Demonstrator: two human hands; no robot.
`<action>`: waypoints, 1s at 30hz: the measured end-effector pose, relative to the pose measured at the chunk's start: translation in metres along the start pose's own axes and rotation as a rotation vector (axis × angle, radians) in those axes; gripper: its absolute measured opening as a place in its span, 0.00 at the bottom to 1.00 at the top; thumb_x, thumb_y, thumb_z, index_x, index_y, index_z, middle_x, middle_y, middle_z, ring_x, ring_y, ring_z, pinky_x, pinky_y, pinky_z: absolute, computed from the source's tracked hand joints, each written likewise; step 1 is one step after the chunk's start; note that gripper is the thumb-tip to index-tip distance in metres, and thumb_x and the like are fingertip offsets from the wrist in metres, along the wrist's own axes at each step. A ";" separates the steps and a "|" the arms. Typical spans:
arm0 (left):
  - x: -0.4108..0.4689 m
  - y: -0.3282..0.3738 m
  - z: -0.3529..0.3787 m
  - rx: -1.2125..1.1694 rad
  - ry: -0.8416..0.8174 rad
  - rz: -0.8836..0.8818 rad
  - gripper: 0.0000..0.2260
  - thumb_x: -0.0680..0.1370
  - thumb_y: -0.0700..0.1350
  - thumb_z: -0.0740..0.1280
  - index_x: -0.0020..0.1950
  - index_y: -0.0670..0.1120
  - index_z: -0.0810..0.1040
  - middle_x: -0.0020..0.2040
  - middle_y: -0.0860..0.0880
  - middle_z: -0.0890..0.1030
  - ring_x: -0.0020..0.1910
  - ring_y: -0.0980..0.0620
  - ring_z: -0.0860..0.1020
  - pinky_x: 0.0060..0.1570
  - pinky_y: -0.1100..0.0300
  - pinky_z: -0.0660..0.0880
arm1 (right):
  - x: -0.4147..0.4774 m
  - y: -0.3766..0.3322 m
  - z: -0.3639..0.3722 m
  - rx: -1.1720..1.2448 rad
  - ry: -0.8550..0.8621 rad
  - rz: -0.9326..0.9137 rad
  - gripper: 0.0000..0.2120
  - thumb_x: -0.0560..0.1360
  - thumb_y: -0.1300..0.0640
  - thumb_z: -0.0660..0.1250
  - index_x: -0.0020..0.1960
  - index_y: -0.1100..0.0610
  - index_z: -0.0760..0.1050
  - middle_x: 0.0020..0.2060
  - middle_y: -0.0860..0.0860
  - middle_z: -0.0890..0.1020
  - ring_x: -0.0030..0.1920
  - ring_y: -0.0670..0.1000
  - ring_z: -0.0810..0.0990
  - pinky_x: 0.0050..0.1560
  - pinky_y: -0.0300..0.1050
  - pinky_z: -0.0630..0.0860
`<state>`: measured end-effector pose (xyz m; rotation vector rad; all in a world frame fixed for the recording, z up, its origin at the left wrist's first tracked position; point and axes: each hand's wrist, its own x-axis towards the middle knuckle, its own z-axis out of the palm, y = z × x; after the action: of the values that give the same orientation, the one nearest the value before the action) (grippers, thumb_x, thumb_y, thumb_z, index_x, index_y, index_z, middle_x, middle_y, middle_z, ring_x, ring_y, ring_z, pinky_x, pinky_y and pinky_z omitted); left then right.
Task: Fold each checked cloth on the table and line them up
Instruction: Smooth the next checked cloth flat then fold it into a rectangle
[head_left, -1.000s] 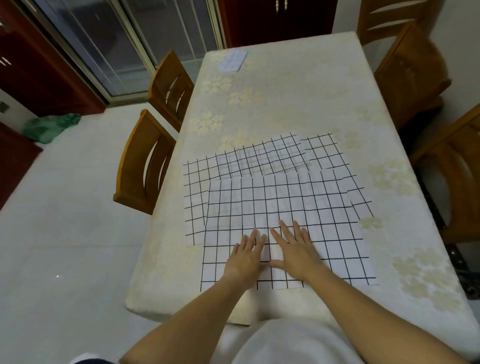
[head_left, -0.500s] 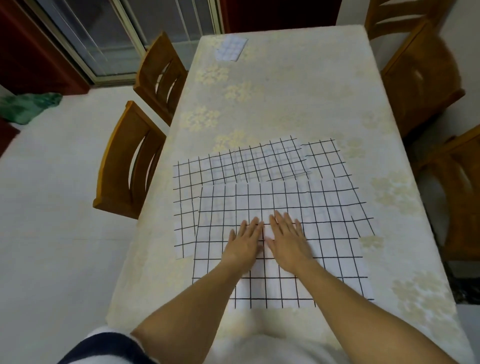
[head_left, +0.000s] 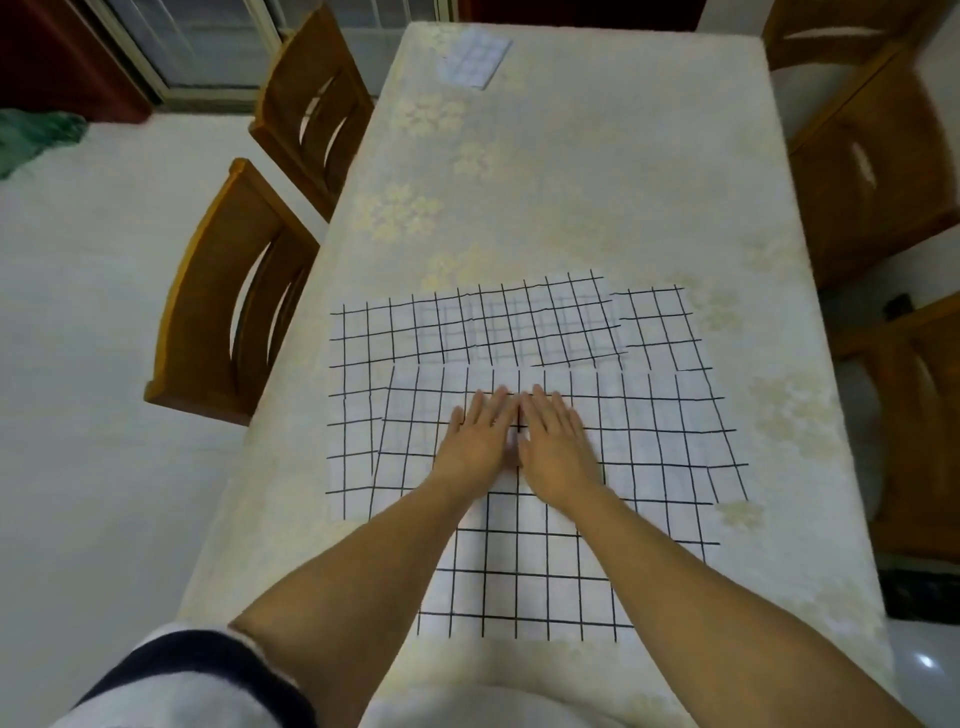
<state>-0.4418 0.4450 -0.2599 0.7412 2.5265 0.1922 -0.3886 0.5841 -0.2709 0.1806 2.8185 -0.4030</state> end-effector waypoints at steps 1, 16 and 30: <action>0.008 0.001 -0.001 0.008 -0.038 -0.013 0.36 0.84 0.51 0.62 0.82 0.51 0.40 0.82 0.52 0.37 0.81 0.45 0.39 0.79 0.43 0.43 | 0.005 -0.003 0.000 -0.011 -0.030 -0.003 0.30 0.84 0.46 0.48 0.81 0.55 0.41 0.80 0.51 0.41 0.80 0.53 0.39 0.79 0.54 0.41; -0.047 -0.019 -0.015 -0.168 0.106 -0.053 0.46 0.77 0.57 0.71 0.83 0.47 0.44 0.83 0.49 0.45 0.82 0.46 0.44 0.80 0.50 0.47 | -0.052 0.014 0.000 -0.012 0.155 -0.039 0.32 0.82 0.44 0.49 0.81 0.58 0.48 0.80 0.52 0.47 0.80 0.55 0.44 0.79 0.54 0.44; -0.133 -0.035 0.051 -0.016 -0.126 -0.030 0.55 0.70 0.66 0.74 0.81 0.58 0.36 0.80 0.59 0.32 0.80 0.48 0.34 0.79 0.46 0.39 | -0.160 0.071 0.056 -0.132 0.077 0.089 0.35 0.81 0.33 0.39 0.80 0.51 0.38 0.80 0.51 0.40 0.79 0.55 0.36 0.77 0.57 0.42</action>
<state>-0.3361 0.3436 -0.2575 0.6868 2.4125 0.1510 -0.2101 0.6227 -0.2924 0.2982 2.8868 -0.1931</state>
